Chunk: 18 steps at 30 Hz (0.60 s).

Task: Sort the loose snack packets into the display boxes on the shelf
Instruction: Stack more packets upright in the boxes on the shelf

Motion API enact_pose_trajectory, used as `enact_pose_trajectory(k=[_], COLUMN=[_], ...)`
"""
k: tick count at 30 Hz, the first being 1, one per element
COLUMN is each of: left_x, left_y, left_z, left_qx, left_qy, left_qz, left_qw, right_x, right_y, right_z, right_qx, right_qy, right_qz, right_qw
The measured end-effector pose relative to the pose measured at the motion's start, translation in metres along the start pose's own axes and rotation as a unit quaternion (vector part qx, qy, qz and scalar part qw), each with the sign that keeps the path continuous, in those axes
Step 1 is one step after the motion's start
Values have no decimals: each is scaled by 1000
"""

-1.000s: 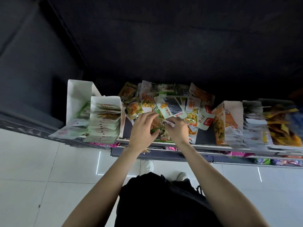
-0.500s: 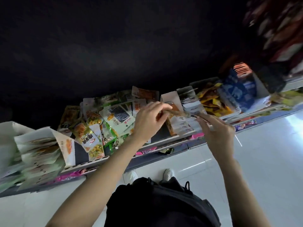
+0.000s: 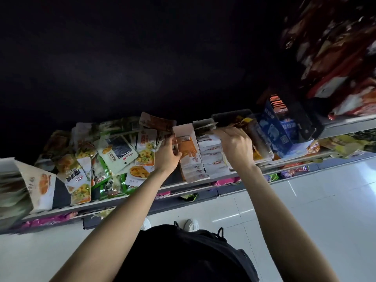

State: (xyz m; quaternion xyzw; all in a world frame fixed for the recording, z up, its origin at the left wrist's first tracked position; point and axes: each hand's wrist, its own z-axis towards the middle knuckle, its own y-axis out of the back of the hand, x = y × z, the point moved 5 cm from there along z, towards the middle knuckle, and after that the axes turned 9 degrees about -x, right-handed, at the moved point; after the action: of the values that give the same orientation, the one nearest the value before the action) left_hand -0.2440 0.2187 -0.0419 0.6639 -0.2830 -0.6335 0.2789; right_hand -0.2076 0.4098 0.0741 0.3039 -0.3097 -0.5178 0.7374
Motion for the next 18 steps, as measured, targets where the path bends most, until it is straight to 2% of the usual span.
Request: enact_pose_trajectory(k=[3, 7, 11, 15, 18], left_x=[0, 2, 0, -2, 5], left_y=[-2, -1, 0, 9, 34], left_z=[-1, -2, 0, -4, -17], left_qx=[-8, -11, 0, 16, -34], left_qy=[4, 9, 9, 5, -2], left_qz=[-14, -6, 3, -19, -55], left_qw=[1000, 1000, 1000, 1000, 998], right_x=[-3, -1, -3, 6, 35], right_y=[-24, -33, -48, -22, -4], right_z=[8, 11, 6, 1, -12], right_qx=[43, 23, 92, 0, -31], right_qy=[20, 31, -11, -34, -41], right_qz=[-27, -68, -91, -51, 32], right_qw=[999, 997, 992, 998, 998])
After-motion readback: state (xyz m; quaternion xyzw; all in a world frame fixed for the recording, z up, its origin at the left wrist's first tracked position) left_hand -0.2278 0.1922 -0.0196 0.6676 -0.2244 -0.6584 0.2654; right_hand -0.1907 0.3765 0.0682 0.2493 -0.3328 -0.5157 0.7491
